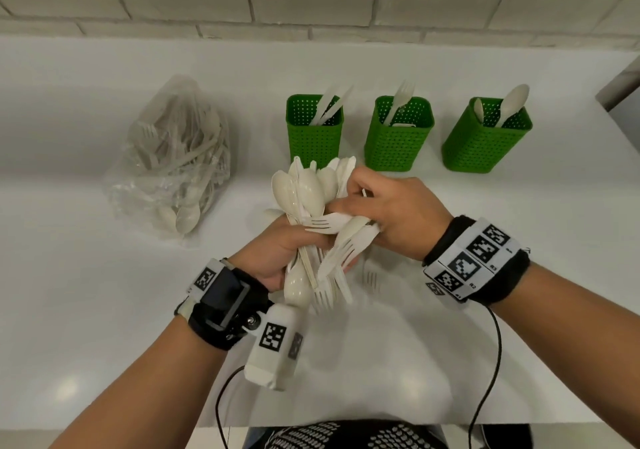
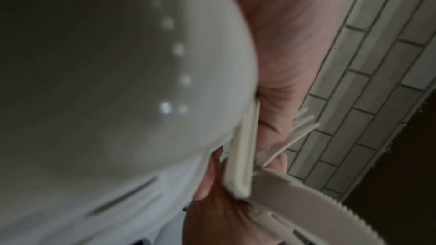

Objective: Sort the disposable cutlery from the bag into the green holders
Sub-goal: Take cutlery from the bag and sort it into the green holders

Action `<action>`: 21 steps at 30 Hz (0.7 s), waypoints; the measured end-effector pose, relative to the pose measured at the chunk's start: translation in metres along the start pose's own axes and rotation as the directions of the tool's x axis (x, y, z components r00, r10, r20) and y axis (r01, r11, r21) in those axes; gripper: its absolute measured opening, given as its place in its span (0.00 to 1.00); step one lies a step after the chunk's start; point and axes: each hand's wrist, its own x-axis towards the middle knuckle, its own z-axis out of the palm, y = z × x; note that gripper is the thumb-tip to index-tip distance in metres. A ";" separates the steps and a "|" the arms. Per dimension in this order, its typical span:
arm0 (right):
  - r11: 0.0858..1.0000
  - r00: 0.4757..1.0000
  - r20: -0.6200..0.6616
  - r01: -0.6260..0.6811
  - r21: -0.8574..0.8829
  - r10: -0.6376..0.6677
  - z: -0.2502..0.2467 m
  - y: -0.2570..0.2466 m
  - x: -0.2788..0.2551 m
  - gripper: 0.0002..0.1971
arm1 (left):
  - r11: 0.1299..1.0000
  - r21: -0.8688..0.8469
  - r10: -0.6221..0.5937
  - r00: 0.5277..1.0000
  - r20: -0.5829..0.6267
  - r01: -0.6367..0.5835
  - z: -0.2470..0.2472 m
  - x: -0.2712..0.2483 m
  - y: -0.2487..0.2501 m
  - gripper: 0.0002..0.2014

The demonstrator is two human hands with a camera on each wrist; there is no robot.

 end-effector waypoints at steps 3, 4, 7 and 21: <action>0.997 0.999 0.035 0.031 -0.073 -0.028 -0.006 0.004 0.000 0.10 | 0.999 -0.006 -0.053 0.998 0.043 0.053 -0.001 -0.003 -0.003 0.23; 0.995 0.997 0.064 0.046 -0.083 -0.041 -0.009 0.004 0.000 0.09 | 0.999 -0.015 -0.051 0.997 0.054 0.051 -0.001 -0.004 -0.002 0.22; 0.986 0.985 0.173 0.040 -0.159 -0.012 -0.018 0.016 -0.001 0.08 | 0.999 -0.003 -0.049 0.998 0.038 0.050 -0.001 -0.008 0.001 0.16; 0.908 0.686 0.609 -0.390 -0.153 0.398 0.005 0.053 -0.014 0.25 | 0.986 -0.130 0.080 0.975 -0.208 -0.108 -0.028 -0.010 0.013 0.09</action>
